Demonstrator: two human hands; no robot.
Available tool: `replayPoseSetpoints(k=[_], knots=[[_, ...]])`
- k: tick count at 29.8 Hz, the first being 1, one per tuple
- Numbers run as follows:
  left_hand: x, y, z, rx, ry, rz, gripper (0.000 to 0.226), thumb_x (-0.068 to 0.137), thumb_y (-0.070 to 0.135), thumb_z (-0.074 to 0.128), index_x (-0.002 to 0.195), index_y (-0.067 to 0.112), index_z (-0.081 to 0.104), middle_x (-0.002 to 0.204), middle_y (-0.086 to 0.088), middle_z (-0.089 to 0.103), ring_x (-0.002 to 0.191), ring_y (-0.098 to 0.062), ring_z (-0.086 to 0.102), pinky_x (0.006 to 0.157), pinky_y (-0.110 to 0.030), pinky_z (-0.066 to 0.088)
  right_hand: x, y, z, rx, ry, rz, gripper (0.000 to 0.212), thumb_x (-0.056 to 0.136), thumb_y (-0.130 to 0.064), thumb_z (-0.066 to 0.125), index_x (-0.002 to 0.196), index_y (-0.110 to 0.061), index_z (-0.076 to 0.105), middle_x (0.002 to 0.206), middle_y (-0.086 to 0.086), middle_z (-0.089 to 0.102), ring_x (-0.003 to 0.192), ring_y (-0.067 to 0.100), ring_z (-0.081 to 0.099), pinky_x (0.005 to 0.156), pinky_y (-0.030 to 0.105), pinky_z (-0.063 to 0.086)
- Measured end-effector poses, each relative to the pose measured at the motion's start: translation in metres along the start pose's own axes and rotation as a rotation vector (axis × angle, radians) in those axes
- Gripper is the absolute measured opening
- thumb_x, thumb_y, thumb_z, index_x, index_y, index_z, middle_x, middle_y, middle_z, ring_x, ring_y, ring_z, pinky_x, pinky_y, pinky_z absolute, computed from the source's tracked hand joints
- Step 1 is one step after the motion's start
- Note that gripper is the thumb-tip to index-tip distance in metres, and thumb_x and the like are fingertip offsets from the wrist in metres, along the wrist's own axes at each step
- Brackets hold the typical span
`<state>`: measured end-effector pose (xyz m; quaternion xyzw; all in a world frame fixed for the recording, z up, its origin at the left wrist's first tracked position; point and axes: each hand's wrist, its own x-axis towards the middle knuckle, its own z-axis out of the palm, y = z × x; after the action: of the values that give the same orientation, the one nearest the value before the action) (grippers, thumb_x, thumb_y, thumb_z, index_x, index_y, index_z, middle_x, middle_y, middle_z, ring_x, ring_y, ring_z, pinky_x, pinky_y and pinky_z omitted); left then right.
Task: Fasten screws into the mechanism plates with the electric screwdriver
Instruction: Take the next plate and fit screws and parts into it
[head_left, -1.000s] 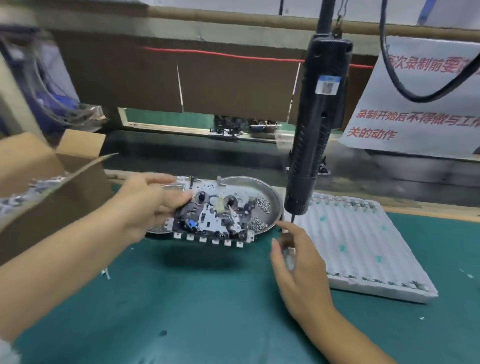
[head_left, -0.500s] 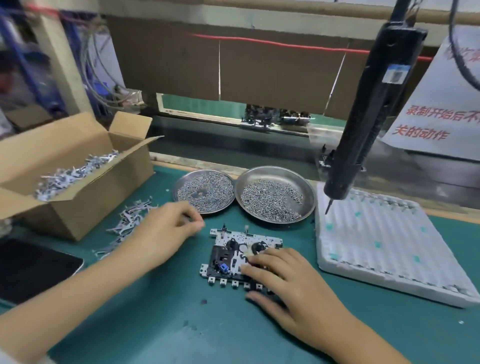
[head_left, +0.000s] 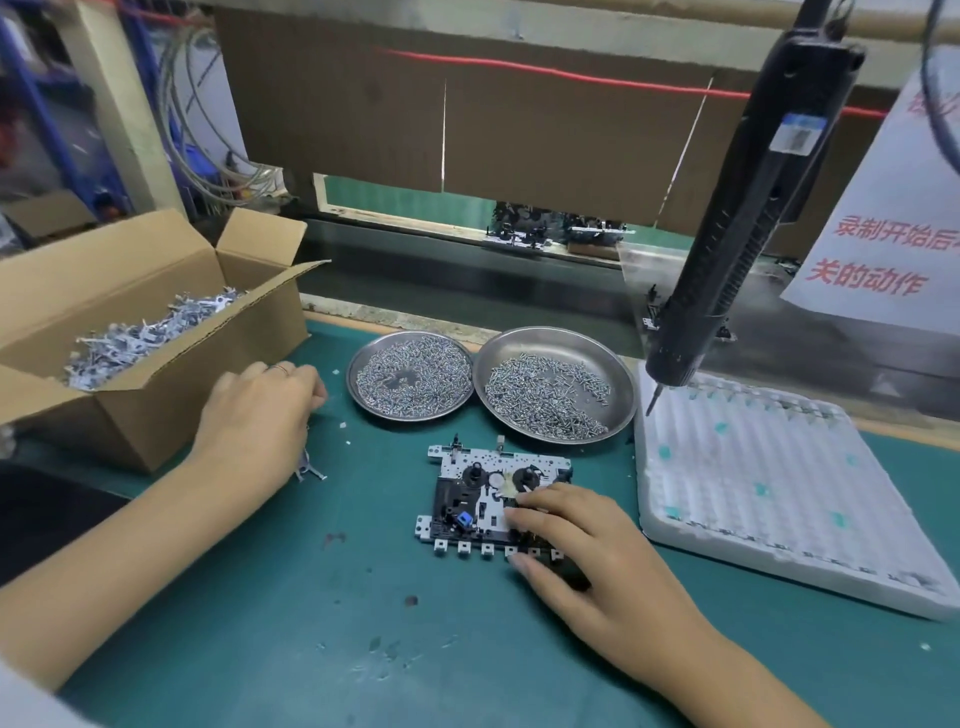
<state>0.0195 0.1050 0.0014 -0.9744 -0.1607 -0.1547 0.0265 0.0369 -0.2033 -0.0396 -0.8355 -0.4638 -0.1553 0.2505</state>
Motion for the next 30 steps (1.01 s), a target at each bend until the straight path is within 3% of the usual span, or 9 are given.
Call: replayPoseSetpoints(k=[3, 5, 8, 12, 14, 19, 24, 28, 30], knots=[[-0.008, 0.015, -0.015, -0.123, 0.209, 0.072, 0.01, 0.095, 0.015, 0.053, 0.099, 0.014, 0.061, 0.098, -0.008, 0.064, 0.091, -0.032, 0.054, 0.077, -0.04, 0.035, 0.003, -0.003, 0.0, 0.107, 0.163, 0.039, 0.032, 0.094, -0.032, 0.051, 0.115, -0.014, 0.067, 0.119, -0.006, 0.061, 0.113, 0.008, 0.053, 0.096, 0.026, 0.041], [-0.02, 0.038, -0.024, -0.297, 0.283, 0.232, 0.006, 0.09, 0.011, 0.059, 0.093, 0.009, 0.064, 0.088, -0.009, 0.066, 0.082, -0.033, 0.057, 0.073, -0.042, 0.039, 0.007, -0.005, -0.001, 0.198, 0.293, 0.065, 0.03, 0.094, -0.028, 0.051, 0.116, -0.012, 0.065, 0.118, -0.006, 0.06, 0.113, 0.009, 0.056, 0.097, 0.025, 0.043], [-0.039, 0.078, -0.027, -0.5, 0.234, 0.514, 0.006, 0.089, 0.012, 0.062, 0.09, 0.009, 0.067, 0.082, -0.001, 0.066, 0.078, -0.022, 0.06, 0.072, -0.036, 0.043, 0.019, -0.01, -0.003, 0.307, 0.375, 0.117, 0.031, 0.093, -0.022, 0.056, 0.123, -0.016, 0.058, 0.119, -0.008, 0.06, 0.115, 0.005, 0.054, 0.099, 0.018, 0.039], [-0.048, 0.105, -0.017, -0.701, 0.105, 0.64, 0.021, 0.088, 0.025, 0.056, 0.089, 0.008, 0.069, 0.081, 0.002, 0.066, 0.079, -0.009, 0.052, 0.075, -0.03, 0.039, 0.028, -0.012, 0.002, 0.452, 0.37, 0.209, 0.024, 0.087, -0.012, 0.063, 0.111, -0.016, 0.067, 0.105, -0.011, 0.067, 0.098, 0.0, 0.061, 0.088, 0.014, 0.045], [-0.051, 0.107, -0.01, -0.799, 0.059, 0.617, 0.018, 0.088, 0.024, 0.061, 0.089, 0.009, 0.07, 0.083, 0.004, 0.067, 0.078, -0.005, 0.054, 0.075, -0.028, 0.041, 0.024, -0.009, 0.005, 0.473, 0.39, 0.239, 0.018, 0.083, -0.006, 0.067, 0.1, -0.012, 0.073, 0.095, -0.014, 0.07, 0.09, -0.002, 0.064, 0.082, 0.012, 0.046], [-0.055, 0.105, -0.006, -1.196, -0.087, 0.314, 0.017, 0.075, 0.031, 0.069, 0.091, 0.023, 0.07, 0.081, 0.014, 0.069, 0.078, 0.0, 0.064, 0.073, -0.005, 0.043, 0.02, -0.006, 0.007, 0.615, 0.455, 0.38, 0.022, 0.078, -0.002, 0.072, 0.087, -0.021, 0.076, 0.086, -0.014, 0.073, 0.081, 0.002, 0.067, 0.075, 0.011, 0.047], [-0.045, 0.097, -0.001, -1.314, -0.224, 0.167, 0.015, 0.069, 0.034, 0.074, 0.083, 0.03, 0.072, 0.077, 0.01, 0.072, 0.073, -0.004, 0.067, 0.068, -0.011, 0.049, 0.021, -0.007, 0.008, 0.627, 0.448, 0.417, 0.026, 0.078, -0.003, 0.074, 0.085, -0.028, 0.074, 0.084, -0.013, 0.073, 0.081, 0.004, 0.068, 0.076, 0.014, 0.049], [-0.039, 0.092, -0.001, -1.333, -0.37, 0.121, 0.027, 0.056, 0.045, 0.075, 0.078, 0.029, 0.073, 0.07, 0.004, 0.073, 0.067, -0.007, 0.067, 0.067, -0.018, 0.052, 0.018, -0.005, 0.01, 0.471, 0.326, 0.347, 0.015, 0.079, 0.0, 0.071, 0.088, -0.011, 0.076, 0.087, -0.007, 0.072, 0.084, 0.003, 0.067, 0.079, 0.016, 0.049], [-0.036, 0.09, -0.001, -1.307, -0.424, 0.105, 0.023, 0.06, 0.037, 0.079, 0.078, 0.026, 0.072, 0.068, 0.003, 0.072, 0.064, -0.006, 0.065, 0.065, -0.017, 0.051, 0.018, -0.006, 0.011, 0.434, 0.302, 0.322, 0.013, 0.079, 0.0, 0.07, 0.089, -0.008, 0.076, 0.085, -0.003, 0.072, 0.083, 0.006, 0.066, 0.078, 0.019, 0.05]])
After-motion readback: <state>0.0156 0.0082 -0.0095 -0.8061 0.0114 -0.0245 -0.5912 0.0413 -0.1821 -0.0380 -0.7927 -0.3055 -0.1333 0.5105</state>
